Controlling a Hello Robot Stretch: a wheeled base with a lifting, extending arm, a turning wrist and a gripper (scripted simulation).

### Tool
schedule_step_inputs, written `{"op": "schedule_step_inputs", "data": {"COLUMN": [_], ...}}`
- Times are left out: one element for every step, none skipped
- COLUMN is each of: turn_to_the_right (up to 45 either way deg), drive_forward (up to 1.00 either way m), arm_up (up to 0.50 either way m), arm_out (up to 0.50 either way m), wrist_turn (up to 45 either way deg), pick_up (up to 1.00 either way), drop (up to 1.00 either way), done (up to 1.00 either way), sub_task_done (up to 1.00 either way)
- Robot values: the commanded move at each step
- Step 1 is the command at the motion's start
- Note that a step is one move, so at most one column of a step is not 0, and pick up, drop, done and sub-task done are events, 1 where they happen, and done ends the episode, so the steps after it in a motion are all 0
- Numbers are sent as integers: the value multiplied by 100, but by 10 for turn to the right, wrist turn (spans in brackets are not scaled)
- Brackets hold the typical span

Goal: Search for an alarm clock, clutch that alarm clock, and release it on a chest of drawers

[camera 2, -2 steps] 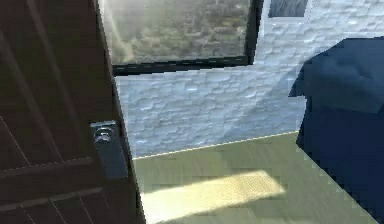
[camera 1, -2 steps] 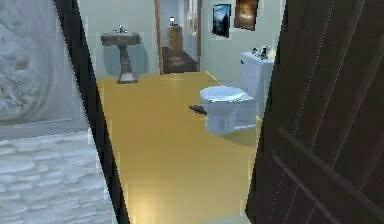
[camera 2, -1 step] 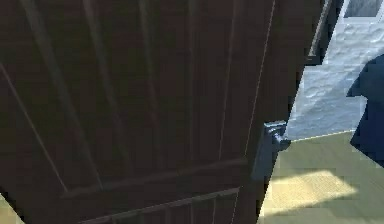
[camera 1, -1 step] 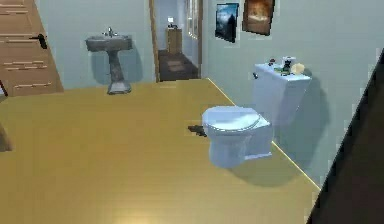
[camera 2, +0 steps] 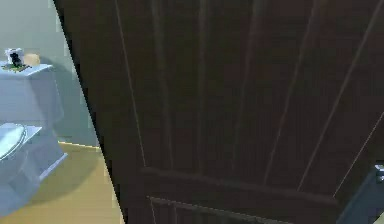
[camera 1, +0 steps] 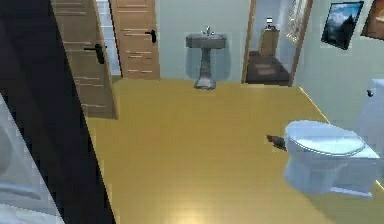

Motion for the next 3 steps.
{"op": "schedule_step_inputs", "data": {"turn_to_the_right": [0, -210, 0], "drive_forward": [75, 0, 100], "arm_up": [0, 0, 0], "arm_out": [0, 0, 0], "wrist_turn": [0, 0, 0], "pick_up": [0, 0, 0], "drop": [0, 0, 0], "done": [0, 0, 0], "sub_task_done": [0, 0, 0]}}
